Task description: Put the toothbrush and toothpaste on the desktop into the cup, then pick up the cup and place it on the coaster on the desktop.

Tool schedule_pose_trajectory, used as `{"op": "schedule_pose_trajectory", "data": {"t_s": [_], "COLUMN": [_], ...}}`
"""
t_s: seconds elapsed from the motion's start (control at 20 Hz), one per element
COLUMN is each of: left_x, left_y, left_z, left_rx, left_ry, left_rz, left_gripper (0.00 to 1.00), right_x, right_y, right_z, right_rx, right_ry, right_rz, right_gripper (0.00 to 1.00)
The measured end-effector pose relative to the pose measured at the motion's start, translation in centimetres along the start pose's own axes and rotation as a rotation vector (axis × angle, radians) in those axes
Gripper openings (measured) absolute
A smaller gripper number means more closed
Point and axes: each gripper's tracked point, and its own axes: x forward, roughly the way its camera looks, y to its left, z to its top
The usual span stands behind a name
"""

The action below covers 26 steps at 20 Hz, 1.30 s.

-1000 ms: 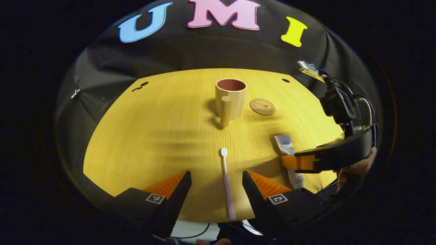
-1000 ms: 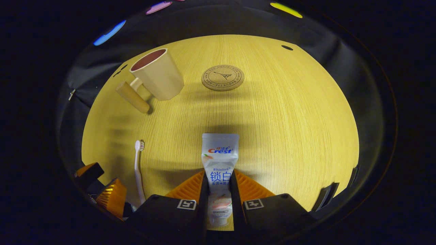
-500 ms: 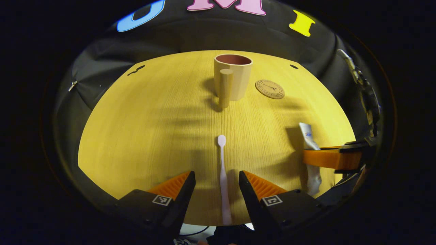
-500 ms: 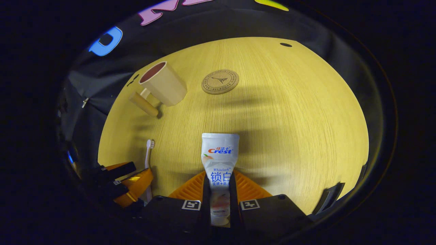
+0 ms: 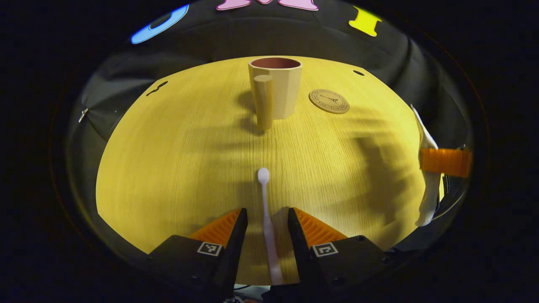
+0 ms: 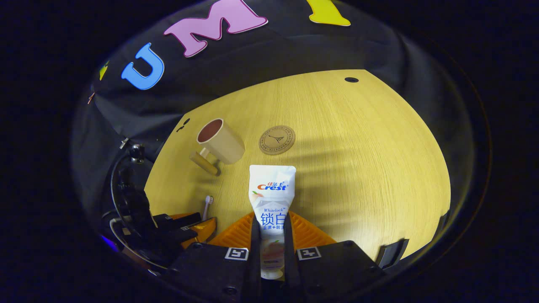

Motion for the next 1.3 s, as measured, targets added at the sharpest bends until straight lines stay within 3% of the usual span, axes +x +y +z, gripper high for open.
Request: {"op": "schedule_pose_trajectory", "data": {"t_s": [0.1, 0.15, 0.2, 0.25, 0.3, 0.45, 0.5, 0.55, 0.75, 0.9, 1.2, 1.25, 1.3], "left_x": [0.0, -0.1, -0.1, -0.1, 0.0, 0.3, 0.3, 0.3, -0.2, -2.6, -8.7, -9.2, -9.8], "left_y": [-0.1, -0.2, -0.3, -0.2, -0.3, -0.2, -0.1, 0.0, 0.1, 0.8, 0.0, 0.0, 0.1], "left_z": [-0.1, -0.2, -0.2, -0.3, -0.2, 0.3, 0.3, 0.5, 0.8, 3.0, 8.7, 8.9, 9.1], "left_rx": [-0.05, -0.071, -0.08, -0.087, -0.083, -0.027, -0.014, -0.013, -0.072, -0.103, -0.136, -0.142, -0.154], "left_ry": [0.016, 0.024, 0.033, 0.032, 0.022, -0.029, -0.036, -0.04, -0.042, -0.125, -0.318, -0.318, -0.32], "left_rz": [0.019, 0.027, 0.031, 0.037, 0.031, 0.019, 0.013, 0.005, -0.038, -0.056, -0.196, -0.218, -0.224], "left_gripper": [0.62, 0.53, 0.52, 0.5, 0.42, 0.13, 0.11, 0.08, 0.06, 0.06, 0.06, 0.11, 0.06], "right_x": [-0.6, -0.8, -1.0, -1.2, -1.5, -2.2, -2.3, -2.5, -3.4, -3.8, -3.2, -3.1, -2.9], "right_y": [-0.2, -0.3, -0.3, -0.2, -0.2, -0.1, -0.1, 0.0, 0.7, 2.3, 7.4, 8.5, 9.5], "right_z": [1.3, 2.0, 2.4, 2.8, 3.2, 4.2, 4.5, 4.6, 5.7, 7.5, 13.4, 14.5, 15.6], "right_rx": [0.002, 0.003, 0.001, 0.001, 0.0, -0.011, -0.014, -0.012, 0.001, -0.004, -0.004, -0.007, -0.008], "right_ry": [-0.026, -0.039, -0.05, -0.062, -0.076, -0.113, -0.121, -0.13, -0.181, -0.233, -0.361, -0.381, -0.401], "right_rz": [0.002, 0.002, 0.002, 0.002, 0.004, 0.011, 0.015, 0.019, 0.042, 0.082, 0.238, 0.263, 0.288], "right_gripper": [0.27, 0.27, 0.27, 0.33, 0.27, 0.27, 0.21, 0.27, 0.27, 0.27, 0.27, 0.21, 0.27]}}
